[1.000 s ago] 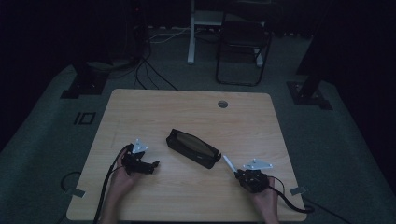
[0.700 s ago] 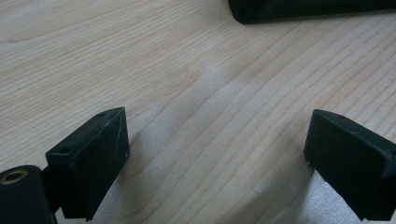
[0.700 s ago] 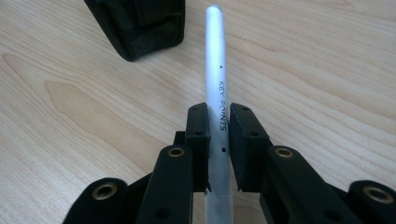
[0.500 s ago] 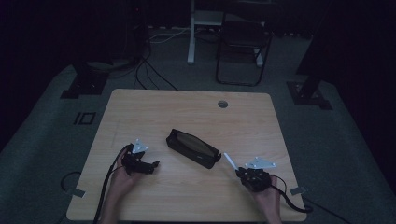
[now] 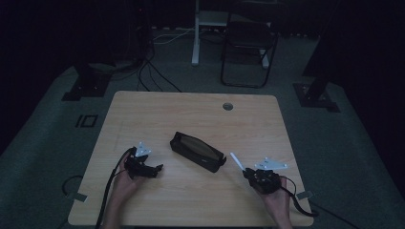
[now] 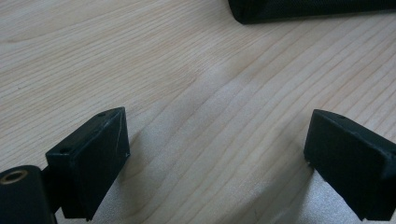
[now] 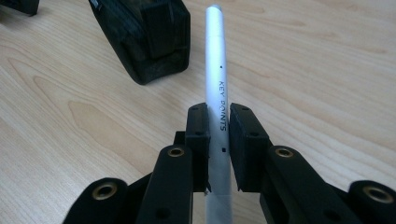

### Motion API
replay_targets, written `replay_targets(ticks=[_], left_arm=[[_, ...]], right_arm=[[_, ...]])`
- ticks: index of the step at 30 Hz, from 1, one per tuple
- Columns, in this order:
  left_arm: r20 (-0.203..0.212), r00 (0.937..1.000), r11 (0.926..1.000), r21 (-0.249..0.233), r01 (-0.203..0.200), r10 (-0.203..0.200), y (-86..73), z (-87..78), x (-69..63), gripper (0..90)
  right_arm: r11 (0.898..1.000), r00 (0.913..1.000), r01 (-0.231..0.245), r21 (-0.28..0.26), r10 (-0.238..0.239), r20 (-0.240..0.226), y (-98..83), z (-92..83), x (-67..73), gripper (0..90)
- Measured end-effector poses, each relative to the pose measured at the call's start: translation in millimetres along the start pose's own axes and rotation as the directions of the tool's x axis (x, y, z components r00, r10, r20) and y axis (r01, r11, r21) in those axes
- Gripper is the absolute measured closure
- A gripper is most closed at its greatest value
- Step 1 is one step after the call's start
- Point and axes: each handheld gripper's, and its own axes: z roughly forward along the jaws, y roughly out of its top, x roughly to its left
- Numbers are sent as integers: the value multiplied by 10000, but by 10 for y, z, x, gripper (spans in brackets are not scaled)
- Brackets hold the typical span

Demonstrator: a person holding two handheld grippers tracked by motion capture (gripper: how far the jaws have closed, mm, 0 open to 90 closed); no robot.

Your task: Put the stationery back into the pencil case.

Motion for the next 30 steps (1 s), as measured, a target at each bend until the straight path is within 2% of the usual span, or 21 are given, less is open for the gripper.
replay_targets(ticks=[30], left_arm=[[0,10000,10000,-1,0,0,0,0,0,71]], right_arm=[[9957,9980,637,-669,-636,36,330,-220,6,790]])
